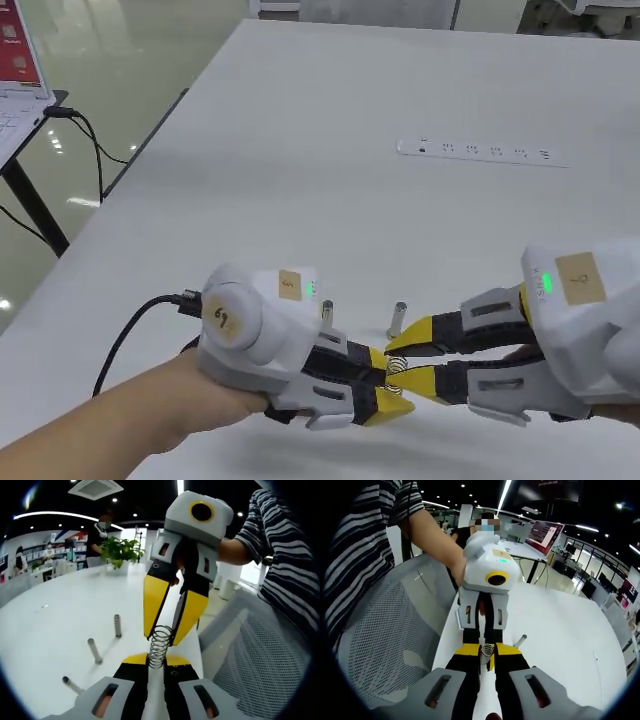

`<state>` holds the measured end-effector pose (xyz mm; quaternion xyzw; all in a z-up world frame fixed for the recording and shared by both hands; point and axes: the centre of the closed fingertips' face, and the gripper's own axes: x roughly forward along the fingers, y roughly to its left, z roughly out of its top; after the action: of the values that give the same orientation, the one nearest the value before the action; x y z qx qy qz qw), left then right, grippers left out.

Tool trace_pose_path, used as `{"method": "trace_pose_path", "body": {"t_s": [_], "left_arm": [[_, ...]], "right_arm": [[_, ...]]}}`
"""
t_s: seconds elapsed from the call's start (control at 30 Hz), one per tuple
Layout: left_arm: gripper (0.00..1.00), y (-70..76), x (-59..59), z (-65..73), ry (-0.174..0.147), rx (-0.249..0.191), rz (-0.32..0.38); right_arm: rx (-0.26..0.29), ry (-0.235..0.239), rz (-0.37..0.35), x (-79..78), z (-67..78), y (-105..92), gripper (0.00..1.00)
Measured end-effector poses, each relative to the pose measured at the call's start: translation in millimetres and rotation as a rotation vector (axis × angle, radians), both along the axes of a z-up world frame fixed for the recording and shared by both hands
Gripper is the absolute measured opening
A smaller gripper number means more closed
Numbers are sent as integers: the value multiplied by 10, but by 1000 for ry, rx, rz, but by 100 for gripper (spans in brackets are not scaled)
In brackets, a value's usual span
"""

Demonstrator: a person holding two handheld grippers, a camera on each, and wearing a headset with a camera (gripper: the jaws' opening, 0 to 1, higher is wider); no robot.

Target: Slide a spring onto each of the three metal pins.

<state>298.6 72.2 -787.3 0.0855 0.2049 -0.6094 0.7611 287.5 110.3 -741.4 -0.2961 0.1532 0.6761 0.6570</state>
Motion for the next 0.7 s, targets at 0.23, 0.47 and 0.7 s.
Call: {"method": "trace_pose_path", "body": {"t_s": [0.23,0.47,0.7], "left_arm": [[4,4,5,-3,34,-4,28],[7,-15,5,-1,39,-7,33],[11,-18,-5,-19,44,-2,38]], "right_arm": [[-10,-9,6,7,-8,15,7],[-13,-15,1,21,-11,-4,7],[-18,-22,-4,37,-14,-15,7]]}}
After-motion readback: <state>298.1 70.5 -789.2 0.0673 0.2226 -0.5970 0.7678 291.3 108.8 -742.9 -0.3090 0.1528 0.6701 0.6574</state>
